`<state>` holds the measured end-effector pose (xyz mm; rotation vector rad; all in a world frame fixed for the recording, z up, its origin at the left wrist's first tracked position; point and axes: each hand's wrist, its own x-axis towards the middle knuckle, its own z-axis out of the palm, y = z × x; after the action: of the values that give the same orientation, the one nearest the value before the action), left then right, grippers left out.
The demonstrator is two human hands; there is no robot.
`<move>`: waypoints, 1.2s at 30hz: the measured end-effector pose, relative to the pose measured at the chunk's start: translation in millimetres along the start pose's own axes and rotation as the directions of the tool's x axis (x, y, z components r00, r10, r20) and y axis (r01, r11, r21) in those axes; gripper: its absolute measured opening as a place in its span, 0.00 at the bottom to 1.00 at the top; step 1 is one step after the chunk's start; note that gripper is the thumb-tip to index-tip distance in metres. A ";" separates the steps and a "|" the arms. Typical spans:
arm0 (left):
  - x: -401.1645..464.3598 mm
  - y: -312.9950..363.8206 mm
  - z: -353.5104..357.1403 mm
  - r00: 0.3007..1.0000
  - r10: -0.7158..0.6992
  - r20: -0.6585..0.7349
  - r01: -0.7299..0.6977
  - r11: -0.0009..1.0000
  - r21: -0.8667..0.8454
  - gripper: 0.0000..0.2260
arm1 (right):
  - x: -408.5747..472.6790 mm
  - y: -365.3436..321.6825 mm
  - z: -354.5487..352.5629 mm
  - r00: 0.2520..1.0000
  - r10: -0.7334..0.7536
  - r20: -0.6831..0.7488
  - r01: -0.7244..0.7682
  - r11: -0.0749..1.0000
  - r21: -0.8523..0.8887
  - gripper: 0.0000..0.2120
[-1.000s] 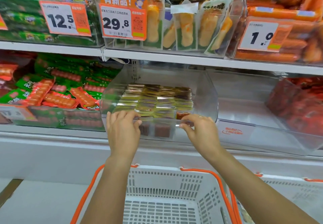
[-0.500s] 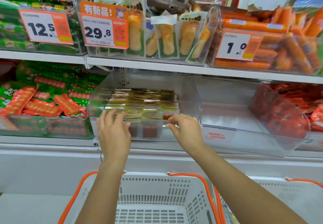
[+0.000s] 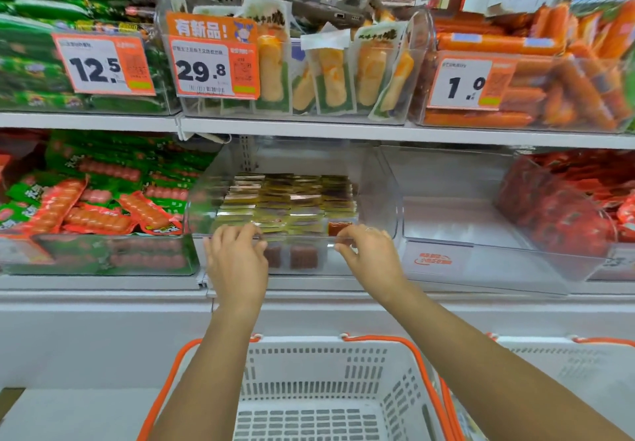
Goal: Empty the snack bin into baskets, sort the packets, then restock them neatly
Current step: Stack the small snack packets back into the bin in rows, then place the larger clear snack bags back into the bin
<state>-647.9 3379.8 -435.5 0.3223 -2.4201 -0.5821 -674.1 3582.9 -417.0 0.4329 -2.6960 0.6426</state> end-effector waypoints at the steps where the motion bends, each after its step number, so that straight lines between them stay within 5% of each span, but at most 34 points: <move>1: 0.3 0.7 -2.8 0.999 -0.022 0.029 0.023 1.000 -0.017 0.09 | -2.6 -1.2 -4.6 0.999 -0.013 0.031 0.013 1.000 -0.007 0.13; 6: -11.0 17.8 -18.7 0.974 -0.009 0.226 -0.003 0.999 0.051 0.25 | -44.0 15.1 -46.8 0.995 -0.072 0.072 0.079 0.992 -0.101 0.19; 10: -41.0 59.3 -26.2 0.932 0.153 0.329 -0.162 0.987 -0.002 0.20 | -97.8 49.4 -92.2 0.999 0.013 0.051 -0.007 0.995 -0.100 0.14; 16: -96.0 123.0 -38.7 0.819 0.384 0.426 -0.349 0.923 -0.161 0.16 | -188.0 99.7 -154.2 0.938 0.333 0.094 -0.320 0.939 -0.130 0.13; 23: -151.0 143.5 -18.3 0.552 0.494 0.671 -0.444 0.856 -0.265 0.11 | -259.8 170.2 -149.5 0.815 0.514 0.266 -0.480 0.857 -0.186 0.12; 30: -198.9 180.8 80.8 0.487 0.456 0.744 -0.317 0.887 -0.336 0.08 | -301.7 287.0 -85.0 0.686 0.586 0.431 -0.538 0.808 -0.242 0.13; 36: -263.7 210.6 192.9 0.214 0.495 0.843 -0.510 0.792 -0.336 0.12 | -315.1 361.2 -27.2 0.541 0.627 0.561 -0.575 0.762 -0.297 0.20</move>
<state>-581.4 3722.0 -607.3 -1.1289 -3.2856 -0.4654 -515.9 3970.5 -651.9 -0.4574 -3.5462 0.6282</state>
